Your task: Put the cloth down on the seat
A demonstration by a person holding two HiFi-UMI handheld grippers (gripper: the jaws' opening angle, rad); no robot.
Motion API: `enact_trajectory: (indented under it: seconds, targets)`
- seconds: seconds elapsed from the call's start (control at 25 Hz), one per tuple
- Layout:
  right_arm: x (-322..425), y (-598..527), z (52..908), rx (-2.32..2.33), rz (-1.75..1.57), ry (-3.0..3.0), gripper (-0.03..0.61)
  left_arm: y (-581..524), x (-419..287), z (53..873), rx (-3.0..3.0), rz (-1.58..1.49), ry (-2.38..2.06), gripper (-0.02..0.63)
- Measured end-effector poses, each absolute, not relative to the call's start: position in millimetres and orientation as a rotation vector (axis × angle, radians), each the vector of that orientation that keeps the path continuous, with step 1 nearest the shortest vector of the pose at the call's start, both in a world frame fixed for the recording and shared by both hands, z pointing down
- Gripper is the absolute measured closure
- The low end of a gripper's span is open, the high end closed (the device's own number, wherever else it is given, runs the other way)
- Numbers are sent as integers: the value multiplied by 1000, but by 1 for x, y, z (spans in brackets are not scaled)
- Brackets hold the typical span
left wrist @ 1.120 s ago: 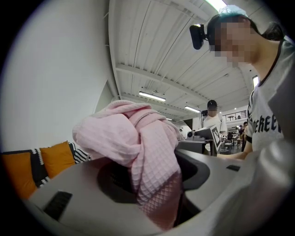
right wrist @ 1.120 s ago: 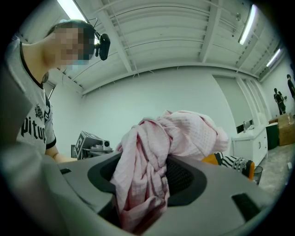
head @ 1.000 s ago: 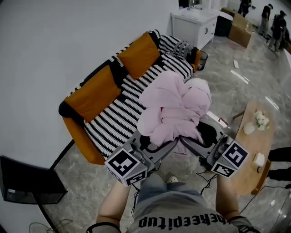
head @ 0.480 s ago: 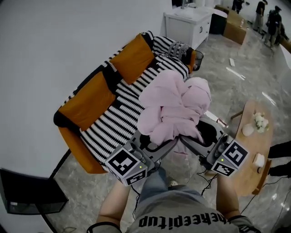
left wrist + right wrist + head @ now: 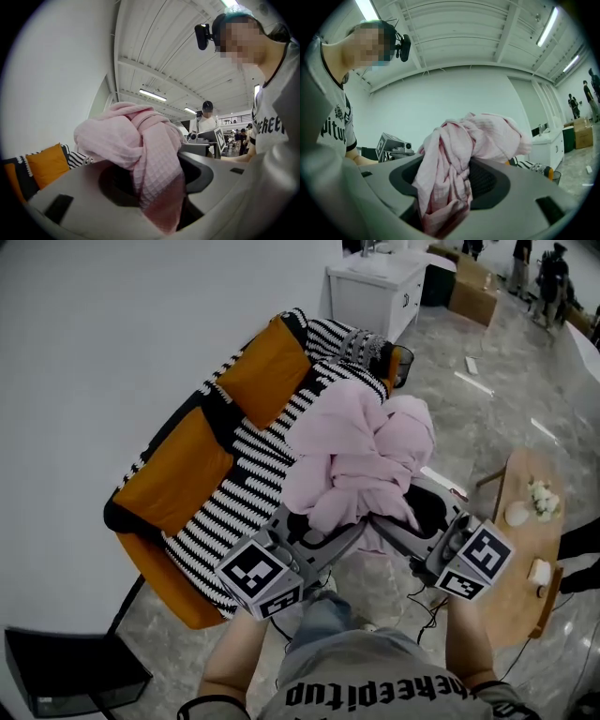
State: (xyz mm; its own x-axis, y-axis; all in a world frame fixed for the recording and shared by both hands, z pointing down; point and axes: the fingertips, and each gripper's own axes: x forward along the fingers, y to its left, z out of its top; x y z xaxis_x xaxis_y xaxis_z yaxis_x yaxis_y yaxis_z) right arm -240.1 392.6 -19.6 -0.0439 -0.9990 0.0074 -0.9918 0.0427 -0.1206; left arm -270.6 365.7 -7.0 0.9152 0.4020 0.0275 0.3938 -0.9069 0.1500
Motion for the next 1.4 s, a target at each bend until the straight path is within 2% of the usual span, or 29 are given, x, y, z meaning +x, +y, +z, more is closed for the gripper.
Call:
enact_trajectory:
  seconds: [0.4,0.68,0.92,1.4]
  targets:
    - [-241,394,-20,-2118,-91,2184,296,367,-271,-8,2982,91,643,383]
    - [-228,340,-11,-2163,-137,2184,296,312,-257,1,2938,80,667,383]
    - [-191,288,2,-2203,-191,2169,296,260,-219,16,2887,87,691,383]
    - [-97,258,-11,-2095,-173,2262,296,233,-128,2,2927,83,553,383]
